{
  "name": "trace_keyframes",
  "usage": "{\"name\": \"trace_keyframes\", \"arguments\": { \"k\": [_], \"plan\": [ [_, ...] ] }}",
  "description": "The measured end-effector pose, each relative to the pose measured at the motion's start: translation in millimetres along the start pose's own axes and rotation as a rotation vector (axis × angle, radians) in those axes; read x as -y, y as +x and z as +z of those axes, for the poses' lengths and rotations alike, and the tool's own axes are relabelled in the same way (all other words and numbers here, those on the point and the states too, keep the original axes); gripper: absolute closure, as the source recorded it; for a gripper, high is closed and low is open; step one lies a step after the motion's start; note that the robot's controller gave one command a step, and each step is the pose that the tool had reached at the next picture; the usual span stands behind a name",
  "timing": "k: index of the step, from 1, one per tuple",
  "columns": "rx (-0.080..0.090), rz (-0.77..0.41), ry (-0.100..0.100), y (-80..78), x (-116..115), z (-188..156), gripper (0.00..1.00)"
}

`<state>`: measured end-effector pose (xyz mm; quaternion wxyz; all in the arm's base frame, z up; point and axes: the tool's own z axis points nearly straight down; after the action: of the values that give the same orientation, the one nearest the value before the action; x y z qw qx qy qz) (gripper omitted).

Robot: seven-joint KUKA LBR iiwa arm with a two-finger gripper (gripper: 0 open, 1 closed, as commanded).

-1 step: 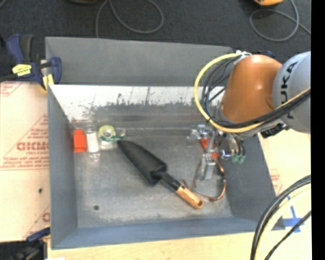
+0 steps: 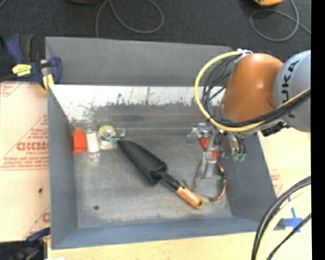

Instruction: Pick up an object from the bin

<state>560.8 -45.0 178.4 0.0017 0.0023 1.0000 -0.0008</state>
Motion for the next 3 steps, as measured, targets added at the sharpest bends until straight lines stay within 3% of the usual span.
{"name": "trace_keyframes", "arguments": {
  "k": [1,2,3],
  "plan": [
    [0.006,-0.048,0.001,13.6,-11.1,31.8,0.0],
    [0.0,-0.021,-0.001,24.2,-14.0,68.3,0.0],
    [-0.002,0.155,0.0,26.3,-14.9,83.1,0.0]
  ]
}}
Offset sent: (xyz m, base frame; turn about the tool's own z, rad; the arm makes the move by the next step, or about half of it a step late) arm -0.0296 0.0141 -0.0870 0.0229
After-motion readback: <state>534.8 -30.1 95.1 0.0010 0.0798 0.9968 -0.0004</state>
